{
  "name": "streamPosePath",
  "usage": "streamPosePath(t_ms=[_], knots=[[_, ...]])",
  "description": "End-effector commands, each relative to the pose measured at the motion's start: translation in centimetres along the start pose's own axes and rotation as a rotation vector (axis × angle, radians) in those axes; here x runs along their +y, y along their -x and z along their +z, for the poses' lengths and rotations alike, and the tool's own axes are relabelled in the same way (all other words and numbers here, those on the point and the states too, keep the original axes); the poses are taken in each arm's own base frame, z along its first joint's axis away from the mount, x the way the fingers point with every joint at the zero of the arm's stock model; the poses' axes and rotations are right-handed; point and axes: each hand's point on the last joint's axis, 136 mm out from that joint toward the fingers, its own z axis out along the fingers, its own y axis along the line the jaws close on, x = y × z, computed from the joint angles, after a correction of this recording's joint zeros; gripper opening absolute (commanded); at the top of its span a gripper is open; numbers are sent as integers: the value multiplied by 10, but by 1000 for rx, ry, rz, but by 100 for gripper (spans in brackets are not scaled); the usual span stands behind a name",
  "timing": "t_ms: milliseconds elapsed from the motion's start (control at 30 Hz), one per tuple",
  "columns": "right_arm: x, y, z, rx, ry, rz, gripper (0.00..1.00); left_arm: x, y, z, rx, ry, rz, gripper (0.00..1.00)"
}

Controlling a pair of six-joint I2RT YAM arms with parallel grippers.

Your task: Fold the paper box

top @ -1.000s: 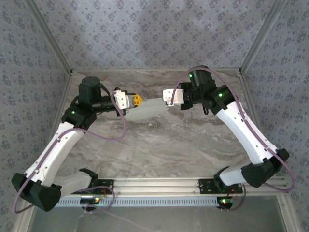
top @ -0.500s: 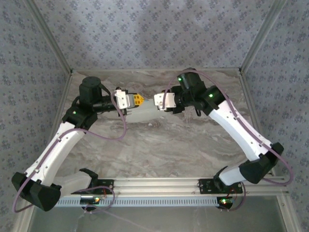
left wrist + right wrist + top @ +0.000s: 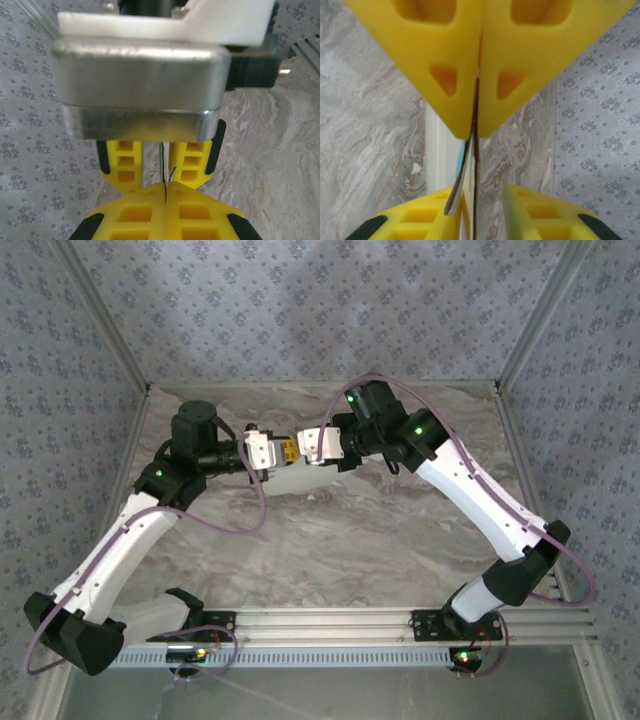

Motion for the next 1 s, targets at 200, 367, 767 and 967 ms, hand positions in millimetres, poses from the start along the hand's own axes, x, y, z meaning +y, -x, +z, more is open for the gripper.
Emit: streamPosePath(t_ms=[200, 367, 767, 967], knots=[[6, 17, -10, -53, 27, 36, 23, 3, 3, 0, -14, 18, 21, 0], [8, 22, -9, -66, 24, 37, 41, 4, 3, 0, -14, 26, 14, 0], [5, 28, -11, -79, 21, 39, 0, 2, 1, 0, -11, 21, 15, 0], [1, 24, -11, -59, 27, 46, 0, -4, 7, -1, -24, -31, 10, 0]])
